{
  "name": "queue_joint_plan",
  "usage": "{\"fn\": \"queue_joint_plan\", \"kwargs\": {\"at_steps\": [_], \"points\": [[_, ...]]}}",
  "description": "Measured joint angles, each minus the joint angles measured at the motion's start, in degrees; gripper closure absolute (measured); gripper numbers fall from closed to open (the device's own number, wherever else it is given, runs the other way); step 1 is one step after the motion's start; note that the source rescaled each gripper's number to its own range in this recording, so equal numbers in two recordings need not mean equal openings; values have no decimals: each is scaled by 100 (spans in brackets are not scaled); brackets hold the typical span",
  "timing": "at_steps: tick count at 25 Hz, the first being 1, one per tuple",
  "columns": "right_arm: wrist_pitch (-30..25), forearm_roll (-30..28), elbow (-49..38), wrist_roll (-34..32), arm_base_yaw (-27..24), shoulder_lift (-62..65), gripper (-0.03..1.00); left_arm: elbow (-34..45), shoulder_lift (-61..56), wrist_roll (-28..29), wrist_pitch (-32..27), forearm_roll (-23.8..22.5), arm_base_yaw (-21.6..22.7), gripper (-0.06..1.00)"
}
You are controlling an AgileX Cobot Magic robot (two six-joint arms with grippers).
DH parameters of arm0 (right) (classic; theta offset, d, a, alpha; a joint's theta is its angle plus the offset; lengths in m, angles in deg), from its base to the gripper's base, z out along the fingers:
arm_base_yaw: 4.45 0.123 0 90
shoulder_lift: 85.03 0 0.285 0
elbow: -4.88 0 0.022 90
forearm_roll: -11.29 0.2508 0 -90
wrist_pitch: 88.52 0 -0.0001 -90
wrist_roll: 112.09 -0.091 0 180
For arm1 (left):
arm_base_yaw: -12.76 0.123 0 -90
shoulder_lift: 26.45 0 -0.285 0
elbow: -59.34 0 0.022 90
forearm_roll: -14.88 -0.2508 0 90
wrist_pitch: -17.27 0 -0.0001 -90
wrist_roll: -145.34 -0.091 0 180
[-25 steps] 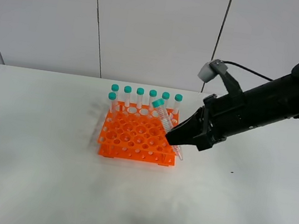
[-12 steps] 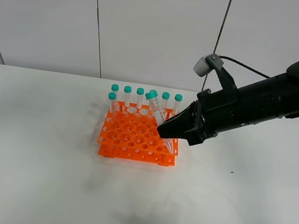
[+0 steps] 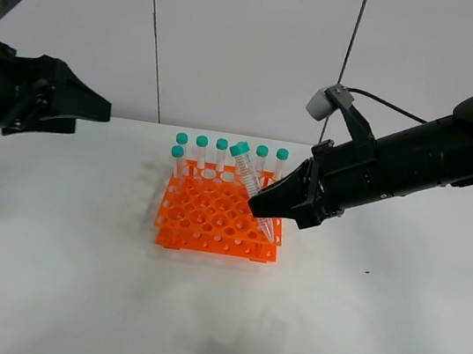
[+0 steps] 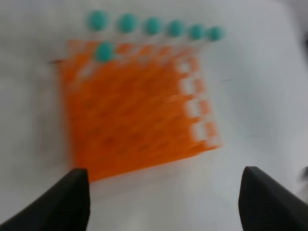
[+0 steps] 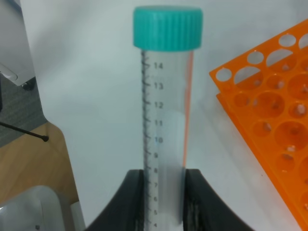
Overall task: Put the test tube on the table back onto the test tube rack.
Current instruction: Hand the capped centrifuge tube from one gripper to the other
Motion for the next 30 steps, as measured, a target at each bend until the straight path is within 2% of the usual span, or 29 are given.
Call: {"fn": "queue_joint_plan", "kwargs": {"at_steps": [2, 5, 9, 12, 17, 24, 30], "points": [[21, 5, 0, 0, 0, 0, 94, 0, 341, -739, -15, 1080, -175, -6], [84, 5, 0, 0, 0, 0, 94, 0, 682, -1707, -10, 2382, -502, -6], [99, 5, 0, 5, 0, 0, 94, -7, 994, -2415, -123, 3464, -953, -6], [99, 7, 0, 5, 0, 0, 94, -7, 1162, -2664, -142, 3725, -1310, -6], [27, 47, 0, 5, 0, 0, 94, -7, 1388, -2792, -110, 3771, -1702, -6], [-77, 52, 0, -11, 0, 0, 94, -7, 1474, -2809, 97, 3799, -2052, -6], [-149, 67, 0, -50, 0, 0, 94, -7, 1474, -2809, 115, 3797, -2172, -6]]}}
